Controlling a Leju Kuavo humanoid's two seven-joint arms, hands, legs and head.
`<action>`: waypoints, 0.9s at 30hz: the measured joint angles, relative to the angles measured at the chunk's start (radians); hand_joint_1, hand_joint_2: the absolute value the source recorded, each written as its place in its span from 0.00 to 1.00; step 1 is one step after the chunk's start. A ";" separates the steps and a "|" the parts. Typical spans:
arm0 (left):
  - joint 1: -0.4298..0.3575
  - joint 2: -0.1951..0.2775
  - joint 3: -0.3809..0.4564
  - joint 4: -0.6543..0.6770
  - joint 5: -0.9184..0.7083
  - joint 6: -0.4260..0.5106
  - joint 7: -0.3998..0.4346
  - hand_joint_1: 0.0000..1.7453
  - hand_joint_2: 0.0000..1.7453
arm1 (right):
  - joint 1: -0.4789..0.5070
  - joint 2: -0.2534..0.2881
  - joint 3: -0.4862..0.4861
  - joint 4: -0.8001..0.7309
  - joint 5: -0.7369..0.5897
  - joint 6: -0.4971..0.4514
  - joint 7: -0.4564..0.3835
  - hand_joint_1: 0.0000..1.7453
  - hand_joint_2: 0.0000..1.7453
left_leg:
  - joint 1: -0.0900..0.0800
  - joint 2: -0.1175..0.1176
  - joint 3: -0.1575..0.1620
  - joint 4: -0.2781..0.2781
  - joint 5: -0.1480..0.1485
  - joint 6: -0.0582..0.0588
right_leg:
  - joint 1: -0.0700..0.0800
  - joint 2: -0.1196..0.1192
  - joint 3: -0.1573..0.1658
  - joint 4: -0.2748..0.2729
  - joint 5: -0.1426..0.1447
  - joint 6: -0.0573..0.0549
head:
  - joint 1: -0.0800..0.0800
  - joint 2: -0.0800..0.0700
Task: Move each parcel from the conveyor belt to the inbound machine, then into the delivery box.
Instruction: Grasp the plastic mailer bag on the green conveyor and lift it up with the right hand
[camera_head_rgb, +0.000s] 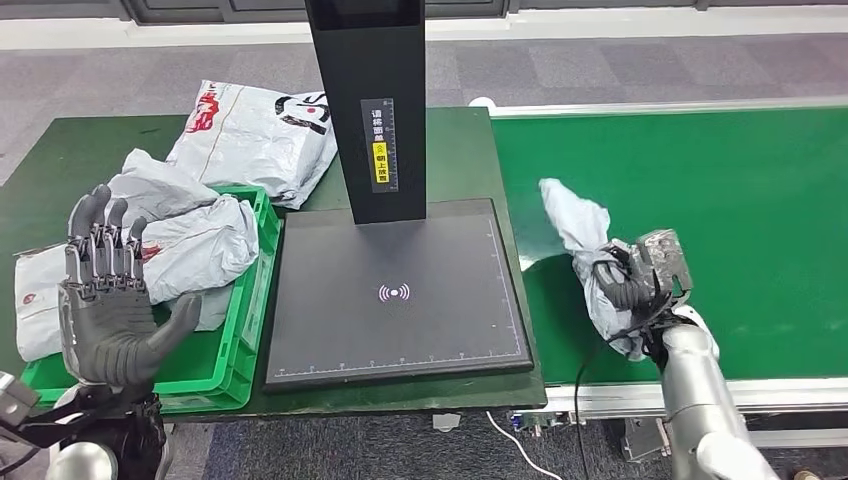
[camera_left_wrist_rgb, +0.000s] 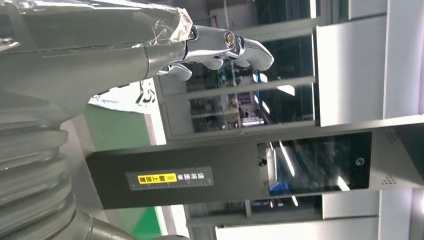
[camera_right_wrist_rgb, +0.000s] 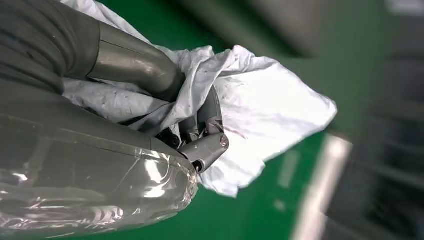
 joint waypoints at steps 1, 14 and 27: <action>0.004 -0.003 0.001 -0.003 -0.004 0.003 0.000 0.00 1.00 | 0.024 0.028 -0.014 -0.073 -0.039 -0.006 0.012 1.00 1.00 | 0.000 -0.002 0.000 0.000 0.000 0.000 | 0.000 -0.002 0.000 0.000 -0.001 -0.001 | 0.000 0.000; 0.014 -0.021 0.028 -0.010 -0.027 0.037 0.008 0.00 1.00 | 0.291 0.233 -0.029 -0.787 -0.145 -0.197 0.036 1.00 1.00 | 0.001 -0.002 -0.001 -0.001 -0.001 -0.002 | 0.000 -0.003 0.000 0.000 -0.003 -0.002 | 0.000 0.000; -0.009 -0.039 0.028 0.004 -0.031 0.057 0.012 0.00 1.00 | 0.249 0.256 0.294 -0.784 0.045 -0.260 0.110 1.00 1.00 | 0.001 0.002 0.001 -0.001 0.000 -0.003 | 0.001 0.002 0.000 0.001 -0.002 -0.003 | 0.000 0.000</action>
